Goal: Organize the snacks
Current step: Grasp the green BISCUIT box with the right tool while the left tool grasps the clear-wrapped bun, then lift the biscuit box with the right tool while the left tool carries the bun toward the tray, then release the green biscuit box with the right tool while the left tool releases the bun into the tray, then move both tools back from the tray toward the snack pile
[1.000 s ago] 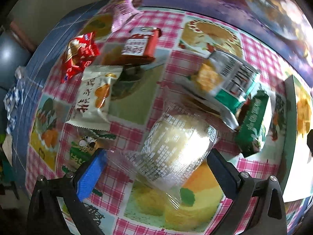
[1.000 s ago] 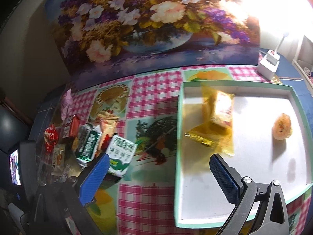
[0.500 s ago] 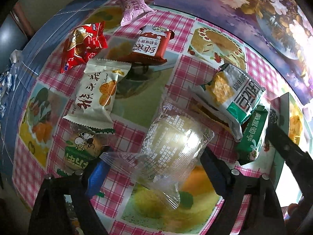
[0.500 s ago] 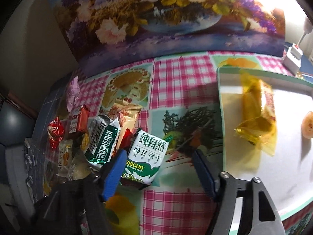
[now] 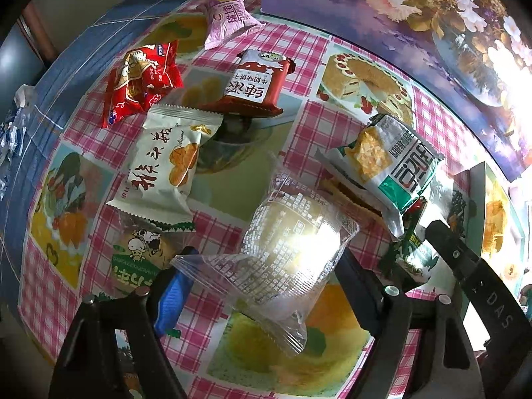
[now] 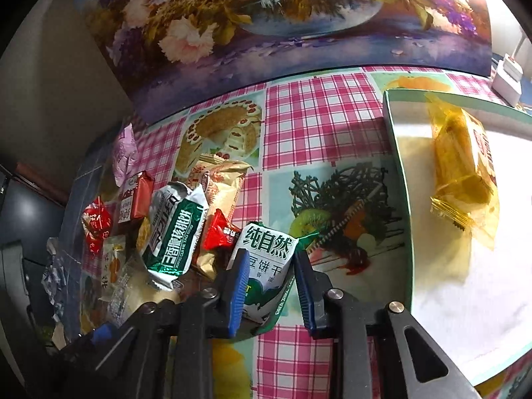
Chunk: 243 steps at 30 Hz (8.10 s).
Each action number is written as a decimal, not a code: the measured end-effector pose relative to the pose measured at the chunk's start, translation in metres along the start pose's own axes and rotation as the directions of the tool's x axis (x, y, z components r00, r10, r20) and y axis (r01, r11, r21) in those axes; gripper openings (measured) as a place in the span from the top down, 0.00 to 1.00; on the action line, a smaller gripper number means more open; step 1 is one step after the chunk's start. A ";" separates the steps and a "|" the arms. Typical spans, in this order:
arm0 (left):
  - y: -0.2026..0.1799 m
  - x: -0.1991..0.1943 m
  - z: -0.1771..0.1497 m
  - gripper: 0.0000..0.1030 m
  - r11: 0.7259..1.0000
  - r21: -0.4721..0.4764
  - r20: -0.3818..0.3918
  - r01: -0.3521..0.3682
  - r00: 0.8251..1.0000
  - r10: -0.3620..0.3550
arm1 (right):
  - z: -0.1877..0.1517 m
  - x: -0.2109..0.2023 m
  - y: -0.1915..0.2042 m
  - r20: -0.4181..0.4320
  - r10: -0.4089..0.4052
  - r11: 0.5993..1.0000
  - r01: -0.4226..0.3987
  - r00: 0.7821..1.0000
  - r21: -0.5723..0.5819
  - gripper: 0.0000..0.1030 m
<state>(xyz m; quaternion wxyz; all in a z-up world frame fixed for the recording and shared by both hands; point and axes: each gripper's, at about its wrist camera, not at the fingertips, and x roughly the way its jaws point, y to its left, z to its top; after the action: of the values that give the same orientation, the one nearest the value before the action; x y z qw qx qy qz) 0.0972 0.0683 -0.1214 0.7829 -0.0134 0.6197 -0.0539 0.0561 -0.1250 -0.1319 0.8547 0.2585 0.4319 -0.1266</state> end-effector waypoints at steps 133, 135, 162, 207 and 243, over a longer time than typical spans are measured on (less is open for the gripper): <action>-0.197 -0.110 -0.038 0.54 0.889 0.449 0.212 0.089 0.956 -0.202 | 0.000 -0.155 -0.208 0.120 -0.413 0.842 0.328 0.903 0.429 0.59; -0.213 -0.109 -0.045 0.54 0.872 0.481 0.200 0.091 0.957 -0.211 | -0.002 -0.158 -0.221 0.109 -0.430 0.822 0.340 0.896 0.457 0.59; -0.286 -0.046 -0.098 0.53 0.784 0.618 0.041 0.066 0.992 -0.116 | -0.030 -0.134 -0.271 -0.026 -0.410 0.762 0.358 0.912 0.540 0.59; -0.142 -0.071 -0.013 0.19 0.989 0.084 0.201 -0.120 0.974 0.101 | 0.008 -0.128 -0.166 0.072 -0.344 0.908 0.313 0.936 0.277 0.12; 0.078 -0.070 -0.011 0.00 0.893 -0.400 0.115 -0.205 0.956 0.271 | -0.017 -0.071 -0.019 0.052 -0.175 0.980 0.179 0.983 -0.086 0.00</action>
<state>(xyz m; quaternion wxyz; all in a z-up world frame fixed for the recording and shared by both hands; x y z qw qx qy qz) 0.0761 0.1533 -0.0626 0.8149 -0.0945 0.5471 0.1664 -0.0056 -0.1315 -0.0899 0.8601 0.1774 0.4397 -0.1883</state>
